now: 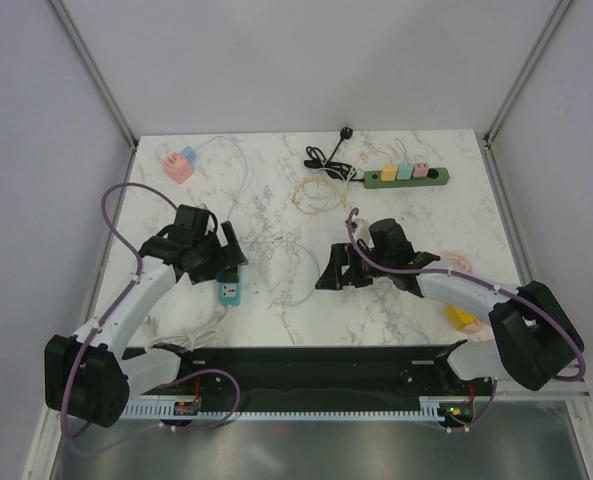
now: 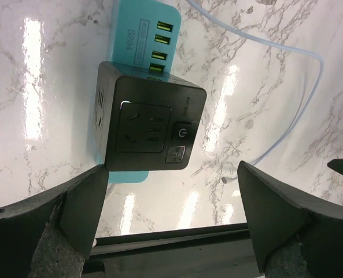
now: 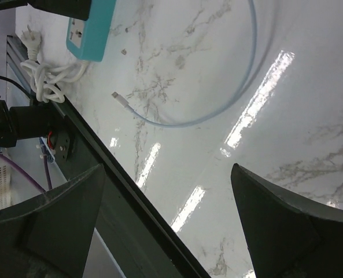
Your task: Pull the plug off the socket
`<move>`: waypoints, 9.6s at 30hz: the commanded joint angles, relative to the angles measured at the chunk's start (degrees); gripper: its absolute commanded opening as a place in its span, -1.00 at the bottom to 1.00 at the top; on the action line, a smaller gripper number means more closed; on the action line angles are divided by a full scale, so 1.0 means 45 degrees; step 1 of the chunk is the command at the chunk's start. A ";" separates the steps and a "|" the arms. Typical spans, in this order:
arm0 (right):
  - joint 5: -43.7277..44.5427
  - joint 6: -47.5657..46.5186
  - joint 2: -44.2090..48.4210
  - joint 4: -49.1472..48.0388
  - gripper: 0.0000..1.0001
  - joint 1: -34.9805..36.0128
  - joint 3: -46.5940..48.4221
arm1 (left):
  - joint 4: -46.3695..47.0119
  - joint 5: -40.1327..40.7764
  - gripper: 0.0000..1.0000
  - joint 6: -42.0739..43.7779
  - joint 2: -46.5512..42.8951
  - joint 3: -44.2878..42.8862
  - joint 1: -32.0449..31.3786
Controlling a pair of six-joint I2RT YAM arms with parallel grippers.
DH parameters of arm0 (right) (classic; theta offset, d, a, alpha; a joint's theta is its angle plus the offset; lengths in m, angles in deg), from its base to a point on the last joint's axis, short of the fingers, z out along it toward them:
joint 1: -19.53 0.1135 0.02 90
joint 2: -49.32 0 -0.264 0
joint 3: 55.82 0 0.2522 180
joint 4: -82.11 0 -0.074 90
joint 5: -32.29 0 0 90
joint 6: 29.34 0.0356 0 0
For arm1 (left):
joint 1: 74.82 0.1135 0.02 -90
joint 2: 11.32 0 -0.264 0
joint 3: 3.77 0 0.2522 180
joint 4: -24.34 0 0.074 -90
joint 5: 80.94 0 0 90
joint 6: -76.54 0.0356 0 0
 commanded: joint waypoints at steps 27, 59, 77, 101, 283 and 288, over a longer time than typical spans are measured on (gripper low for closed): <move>0.0068 0.3109 -0.5078 -0.4802 0.82 0.3726 0.3994 | -0.0123 0.1824 0.01 0.4120 0.3414 -0.2216 -0.0397; 0.2687 0.8695 -0.9023 -0.8649 0.58 0.3121 0.6104 | 0.1030 -0.2179 -0.95 0.3906 -0.1996 -0.0165 -0.0378; 0.3019 0.7915 -0.9805 -0.9137 -0.34 0.4293 0.5793 | 0.1108 -0.2238 -0.96 0.3905 -0.1976 -0.0458 -0.0378; 0.2179 0.5376 -0.9436 -0.5409 0.41 0.4097 0.7060 | -0.0122 0.0827 -0.95 0.4452 -0.3440 -0.2625 -0.0182; 0.1809 -0.1773 0.2461 0.3499 0.81 -0.2797 -0.0009 | -0.0025 0.4209 1.00 0.2069 0.7749 -0.7506 0.6380; 0.1574 -0.1773 0.2031 0.3480 0.81 -0.2797 0.0050 | 0.0014 0.2881 1.00 0.1331 0.9543 -1.0511 0.6361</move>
